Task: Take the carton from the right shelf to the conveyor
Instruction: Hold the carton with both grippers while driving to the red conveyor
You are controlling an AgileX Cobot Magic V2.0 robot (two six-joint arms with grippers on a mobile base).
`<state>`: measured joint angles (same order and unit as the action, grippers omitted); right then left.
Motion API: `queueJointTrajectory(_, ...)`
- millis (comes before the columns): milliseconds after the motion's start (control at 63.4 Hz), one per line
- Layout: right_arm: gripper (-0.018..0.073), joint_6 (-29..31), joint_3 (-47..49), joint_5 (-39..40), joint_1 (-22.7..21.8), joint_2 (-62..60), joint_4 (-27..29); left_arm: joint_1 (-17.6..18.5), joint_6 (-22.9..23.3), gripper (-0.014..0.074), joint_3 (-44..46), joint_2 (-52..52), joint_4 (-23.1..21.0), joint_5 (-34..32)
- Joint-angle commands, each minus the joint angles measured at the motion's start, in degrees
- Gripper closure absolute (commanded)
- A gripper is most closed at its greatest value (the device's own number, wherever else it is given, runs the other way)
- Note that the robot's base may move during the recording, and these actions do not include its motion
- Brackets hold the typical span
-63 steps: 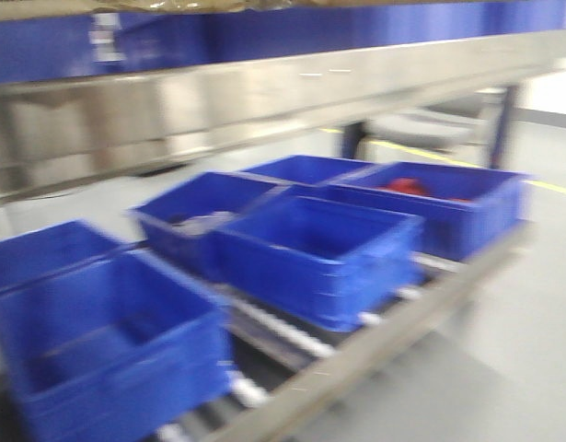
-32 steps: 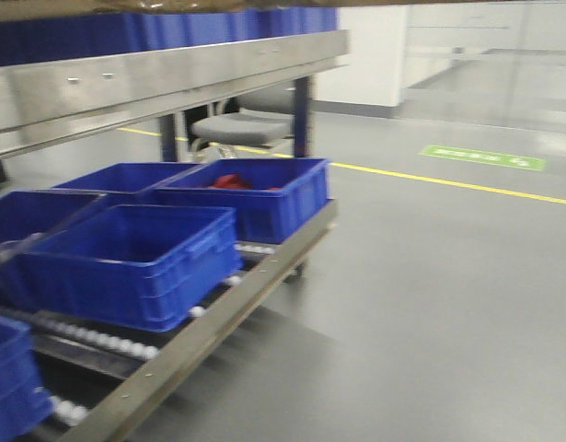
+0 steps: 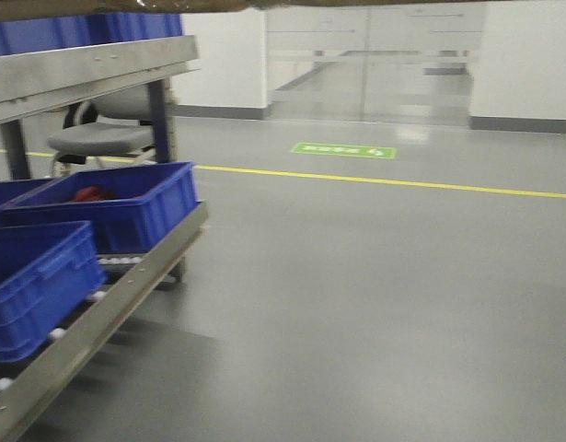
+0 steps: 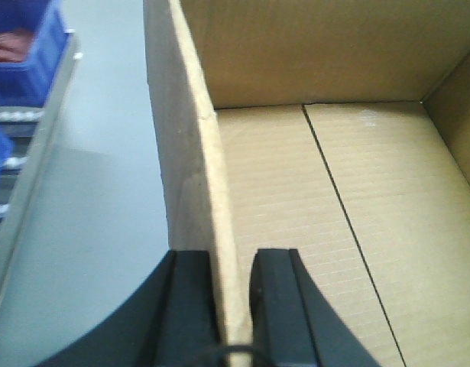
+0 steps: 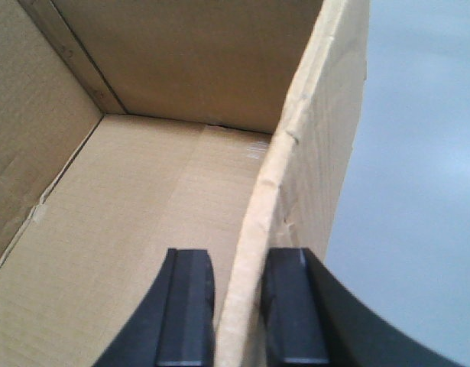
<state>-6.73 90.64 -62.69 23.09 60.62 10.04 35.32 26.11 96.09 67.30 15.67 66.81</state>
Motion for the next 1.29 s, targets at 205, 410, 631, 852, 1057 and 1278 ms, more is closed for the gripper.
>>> queueJointTrajectory(205,0.0627,1.45,0.83,3.22,0.01,-0.87,1.74,0.44,-0.22,0.0606,0.70,-0.67,-1.83,-2.81)
queueJointTrajectory(410,0.0627,1.45,0.83,3.22,0.01,-0.87,1.74,0.44,-0.22,0.0606,0.70,-0.67,-1.83,-2.81)
queueJointTrajectory(631,0.0627,1.45,0.83,3.22,0.01,-0.87,1.74,0.44,-0.22,0.0606,0.70,-0.67,-1.83,-2.81)
queueJointTrajectory(852,0.0627,1.45,0.83,3.22,0.01,-0.87,1.74,0.44,-0.22,0.0606,0.70,-0.67,-1.83,-2.81)
queueJointTrajectory(1057,0.0627,1.45,0.83,3.22,0.01,-0.87,1.74,0.44,-0.22,0.0606,0.70,-0.67,-1.83,-2.81)
queueJointTrajectory(1278,0.0627,1.45,0.83,3.22,0.01,-0.87,1.74,0.44,-0.22,0.0606,0.70,-0.67,-1.83,-2.81)
